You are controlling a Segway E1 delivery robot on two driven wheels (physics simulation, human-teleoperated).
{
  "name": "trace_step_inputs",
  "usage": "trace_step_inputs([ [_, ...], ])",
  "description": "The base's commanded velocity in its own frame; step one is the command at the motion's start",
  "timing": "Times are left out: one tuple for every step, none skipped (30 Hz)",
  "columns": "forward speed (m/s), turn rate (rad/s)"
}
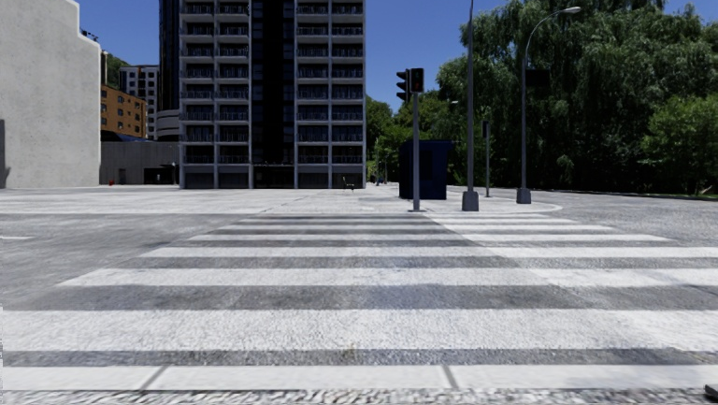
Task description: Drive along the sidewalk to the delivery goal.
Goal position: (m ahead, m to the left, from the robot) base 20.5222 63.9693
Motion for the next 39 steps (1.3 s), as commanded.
trace_step_inputs([
  [2.00,0.00],
  [2.00,0.00],
  [2.00,0.00],
  [2.00,0.00],
  [2.00,0.00],
  [2.00,0.00],
  [2.00,0.00],
  [2.00,0.00],
  [1.99,0.00],
  [1.93,0.00],
  [1.75,0.00],
  [1.65,0.00],
  [1.65,0.00],
  [1.51,0.00],
  [1.43,0.00],
  [1.40,0.00],
  [1.40,0.00],
  [1.40,0.00],
  [1.39,0.00],
  [1.39,0.00],
  [1.39,0.00],
  [1.39,0.00],
  [1.39,0.00],
  [1.39,0.00],
  [1.39,0.00],
  [1.39,0.00],
  [1.39,0.00],
  [1.39,0.00],
  [1.39,0.00],
  [1.40,0.00],
  [1.44,0.00],
  [1.49,0.00],
  [1.49,0.00],
  [1.52,0.00],
  [1.52,0.00],
  [1.53,0.00],
  [1.53,0.00],
  [1.53,0.00],
  [1.53,0.00],
])
